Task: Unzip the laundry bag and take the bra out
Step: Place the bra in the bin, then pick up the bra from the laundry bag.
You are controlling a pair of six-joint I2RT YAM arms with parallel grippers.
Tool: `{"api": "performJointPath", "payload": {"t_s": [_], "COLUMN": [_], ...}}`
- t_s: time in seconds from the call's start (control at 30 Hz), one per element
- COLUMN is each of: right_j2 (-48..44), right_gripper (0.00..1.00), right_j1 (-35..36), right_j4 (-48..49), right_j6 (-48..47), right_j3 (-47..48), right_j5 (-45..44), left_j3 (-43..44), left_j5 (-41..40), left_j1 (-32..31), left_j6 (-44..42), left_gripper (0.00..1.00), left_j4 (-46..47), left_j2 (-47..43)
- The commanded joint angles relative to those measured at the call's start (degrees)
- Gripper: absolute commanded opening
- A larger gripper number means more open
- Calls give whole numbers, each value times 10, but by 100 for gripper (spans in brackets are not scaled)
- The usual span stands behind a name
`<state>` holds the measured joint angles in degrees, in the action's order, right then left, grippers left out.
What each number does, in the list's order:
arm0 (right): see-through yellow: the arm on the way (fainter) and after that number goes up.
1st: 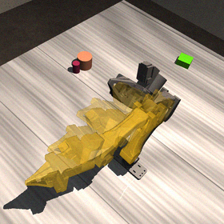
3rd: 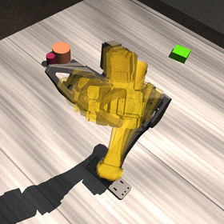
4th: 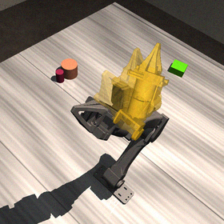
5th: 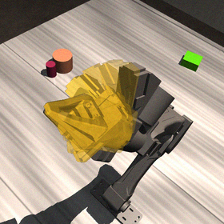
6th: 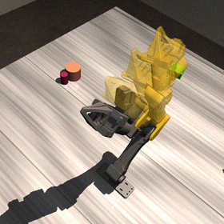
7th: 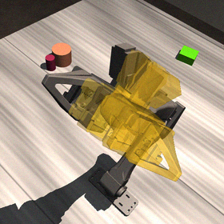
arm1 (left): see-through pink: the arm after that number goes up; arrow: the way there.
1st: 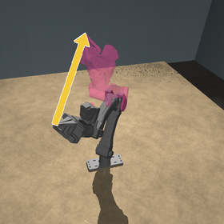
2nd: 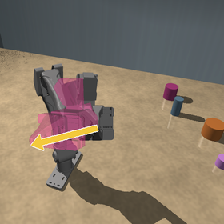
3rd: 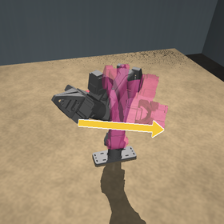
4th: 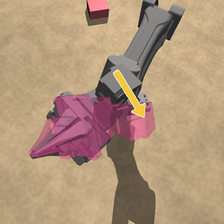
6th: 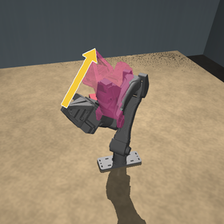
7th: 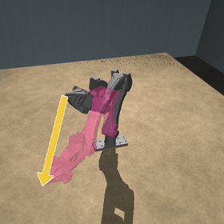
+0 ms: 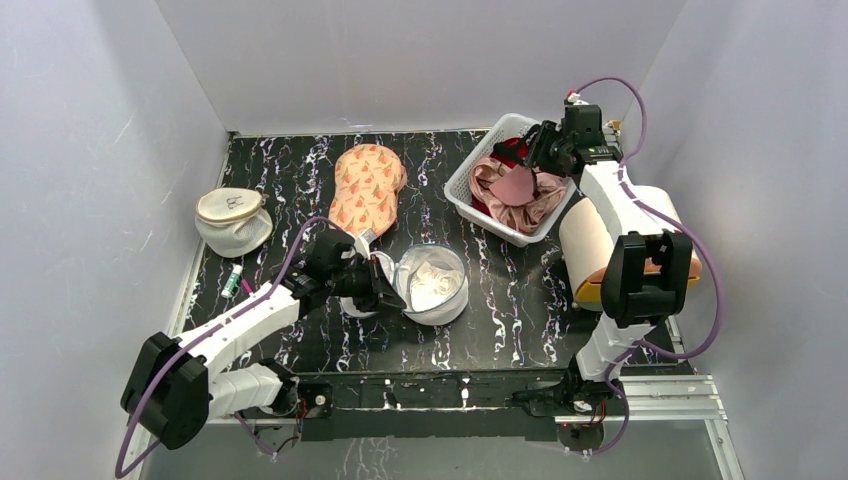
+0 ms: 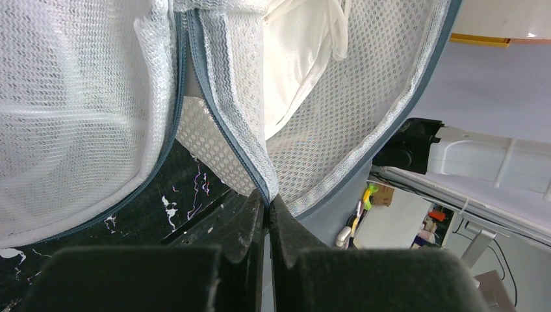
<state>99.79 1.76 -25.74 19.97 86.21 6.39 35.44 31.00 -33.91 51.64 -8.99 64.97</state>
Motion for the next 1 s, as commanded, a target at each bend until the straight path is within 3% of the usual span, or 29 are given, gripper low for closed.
{"api": "performJointPath", "payload": {"t_s": [0.0,0.17,0.4,0.53,0.67,0.8,0.83,0.97], "right_j2": [-9,-71,-208,-268,-308,-285,-252,-215], "right_gripper": [47,64,74,73,72,67,63,57], "right_j1": [2,2,48,184,322,416,476,526], "right_j4": [-1,-21,-9,-10,52,68,50,-13], "right_j6": [-9,-14,-13,4,39,56,48,40], "right_j3": [0,-19,-112,-156,-211,-221,-214,-206], "right_j5": [4,-15,42,69,54,24,-23,-148], "left_j3": [9,10,10,-2,-13,-21,-22,-20], "left_j5": [17,17,20,19,18,16,16,17], "left_j1": [-3,-3,-8,-10,-13,-14,-15,-16], "left_j6": [-1,-2,4,9,13,15,15,12], "left_gripper": [0,0,0,0,0,0,0,0], "left_j4": [-6,-6,10,15,22,29,30,24], "left_j2": [-5,-1,12,10,9,10,9,7]}}
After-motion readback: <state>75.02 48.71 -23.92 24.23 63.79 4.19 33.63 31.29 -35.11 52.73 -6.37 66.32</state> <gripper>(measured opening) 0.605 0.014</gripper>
